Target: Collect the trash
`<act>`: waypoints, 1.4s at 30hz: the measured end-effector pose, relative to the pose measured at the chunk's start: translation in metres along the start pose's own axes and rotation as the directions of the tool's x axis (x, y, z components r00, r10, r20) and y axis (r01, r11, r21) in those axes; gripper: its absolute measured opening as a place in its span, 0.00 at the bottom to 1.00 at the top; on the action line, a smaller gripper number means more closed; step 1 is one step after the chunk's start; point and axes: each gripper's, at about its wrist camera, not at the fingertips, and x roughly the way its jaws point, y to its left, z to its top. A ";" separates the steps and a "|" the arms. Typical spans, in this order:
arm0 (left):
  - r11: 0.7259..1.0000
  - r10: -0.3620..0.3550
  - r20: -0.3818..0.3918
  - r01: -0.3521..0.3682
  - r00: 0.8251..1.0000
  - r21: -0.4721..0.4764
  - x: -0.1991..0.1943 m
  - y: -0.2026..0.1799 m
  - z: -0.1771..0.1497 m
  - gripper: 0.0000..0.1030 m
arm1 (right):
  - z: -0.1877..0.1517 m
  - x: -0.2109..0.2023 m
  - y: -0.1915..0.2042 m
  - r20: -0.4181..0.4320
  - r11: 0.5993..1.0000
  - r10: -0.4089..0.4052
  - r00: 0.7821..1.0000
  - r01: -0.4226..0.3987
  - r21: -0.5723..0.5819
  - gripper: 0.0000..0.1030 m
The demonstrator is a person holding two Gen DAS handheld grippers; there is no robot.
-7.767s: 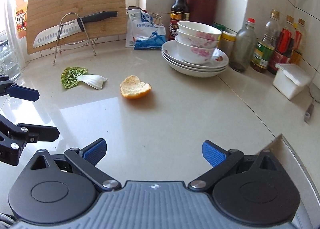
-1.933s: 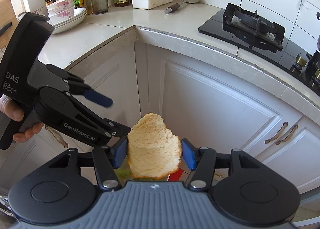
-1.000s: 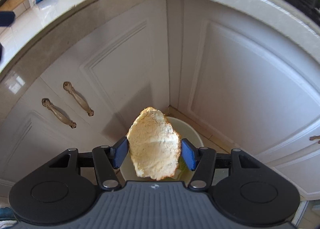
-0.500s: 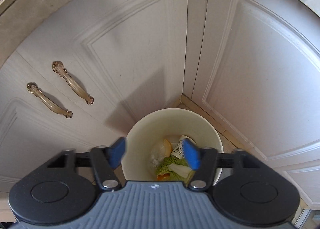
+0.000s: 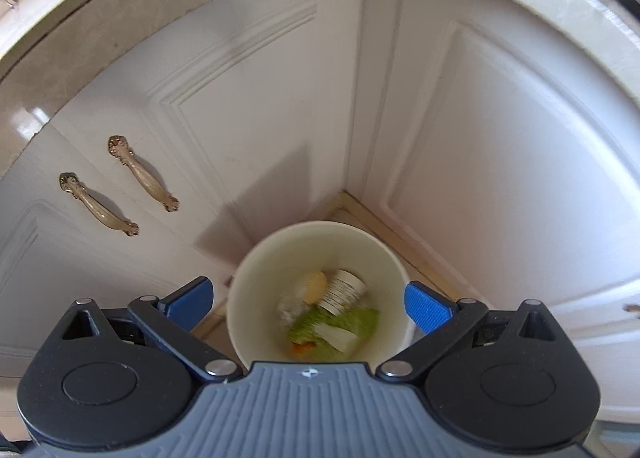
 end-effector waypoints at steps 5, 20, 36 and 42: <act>1.000 -0.005 0.003 0.005 1.000 0.022 -0.002 -0.004 -0.002 0.97 | -0.005 -0.045 0.001 0.010 0.993 -0.089 0.996 0.088 0.085 1.00; 0.997 -0.049 -0.120 0.055 0.992 0.048 -0.040 -0.015 -0.021 0.97 | -0.062 -0.190 0.038 0.098 0.879 -0.313 0.945 0.249 0.407 1.00; 0.998 -0.058 -0.092 0.060 0.994 0.017 -0.069 0.000 -0.025 0.97 | -0.077 -0.227 0.078 0.126 0.845 -0.372 0.920 0.279 0.456 1.00; 0.999 -0.050 -0.093 0.052 0.994 0.010 -0.070 0.005 -0.026 0.97 | -0.075 -0.227 0.082 0.132 0.847 -0.369 0.920 0.274 0.456 1.00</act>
